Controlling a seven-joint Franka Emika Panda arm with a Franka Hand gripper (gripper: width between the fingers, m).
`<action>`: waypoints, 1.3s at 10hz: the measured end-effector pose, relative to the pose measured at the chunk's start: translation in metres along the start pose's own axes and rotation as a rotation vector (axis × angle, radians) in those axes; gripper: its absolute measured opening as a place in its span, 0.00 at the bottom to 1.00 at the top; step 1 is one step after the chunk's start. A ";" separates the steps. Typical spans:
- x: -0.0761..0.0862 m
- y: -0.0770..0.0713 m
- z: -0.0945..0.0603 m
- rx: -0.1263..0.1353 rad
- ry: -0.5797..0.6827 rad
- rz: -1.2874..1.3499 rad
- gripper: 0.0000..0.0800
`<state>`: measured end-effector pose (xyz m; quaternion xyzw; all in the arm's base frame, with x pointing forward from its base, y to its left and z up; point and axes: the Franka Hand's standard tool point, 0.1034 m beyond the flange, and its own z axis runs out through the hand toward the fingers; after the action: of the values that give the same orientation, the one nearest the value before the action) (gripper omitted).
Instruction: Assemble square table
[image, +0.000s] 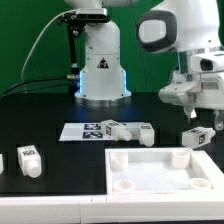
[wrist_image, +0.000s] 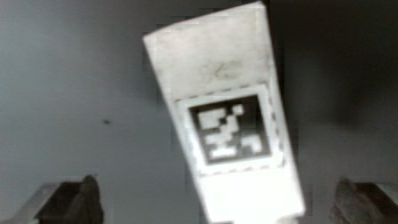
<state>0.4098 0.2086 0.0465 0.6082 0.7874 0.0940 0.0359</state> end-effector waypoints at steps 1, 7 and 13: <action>0.013 0.009 -0.010 -0.010 -0.008 0.104 0.81; 0.011 0.027 -0.014 0.008 -0.042 0.545 0.81; -0.016 0.052 -0.021 0.026 -0.083 0.935 0.81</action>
Offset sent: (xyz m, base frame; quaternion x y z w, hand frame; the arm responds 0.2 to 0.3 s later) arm 0.0000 0.0000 0.0000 0.0000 0.0000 0.1938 0.9810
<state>0.4600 0.2032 0.0762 0.9014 0.4279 0.0655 0.0136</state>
